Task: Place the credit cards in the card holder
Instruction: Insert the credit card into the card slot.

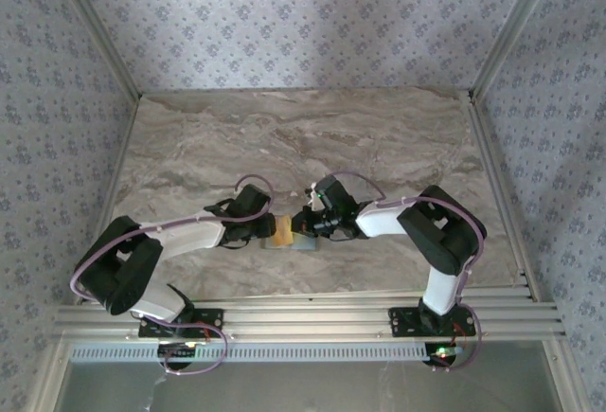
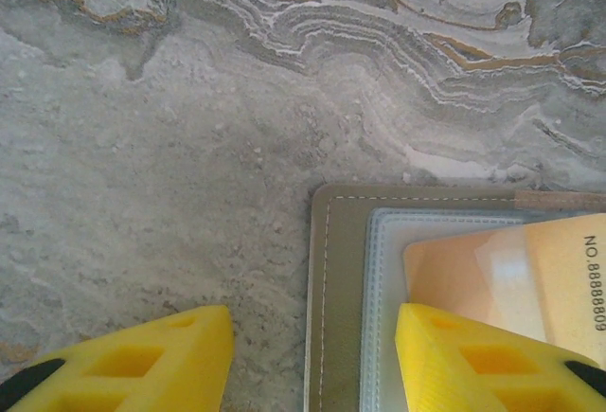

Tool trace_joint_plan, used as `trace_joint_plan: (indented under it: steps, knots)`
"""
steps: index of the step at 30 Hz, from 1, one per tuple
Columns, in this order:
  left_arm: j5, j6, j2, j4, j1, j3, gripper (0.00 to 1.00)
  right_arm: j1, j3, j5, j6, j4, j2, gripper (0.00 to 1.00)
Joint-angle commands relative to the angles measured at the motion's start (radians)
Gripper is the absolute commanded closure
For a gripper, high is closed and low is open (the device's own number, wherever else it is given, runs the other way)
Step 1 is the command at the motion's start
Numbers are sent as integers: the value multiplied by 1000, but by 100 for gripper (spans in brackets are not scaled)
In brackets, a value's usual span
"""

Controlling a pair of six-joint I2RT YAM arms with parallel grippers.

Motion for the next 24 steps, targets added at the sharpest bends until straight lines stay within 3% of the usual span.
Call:
trace_joint_plan:
  steps: [1,11,13,17,19,24]
  knots:
    - [118,-21,3,-67,-20,-36,49,10,13,55,-39,-67,4,100]
    - [154,-9,-226,-173,16,-23,48,11,37,63,-100,-140,2,96]
    - [153,-4,-241,-178,22,-26,55,12,41,59,-104,-144,6,96]
    - [160,5,-218,-168,40,-28,83,13,45,54,-108,-147,8,95]
    - [162,9,-196,-157,41,-27,92,14,43,55,-107,-148,4,95]
    - [183,13,-127,-105,40,-26,99,18,44,55,-107,-150,-7,95]
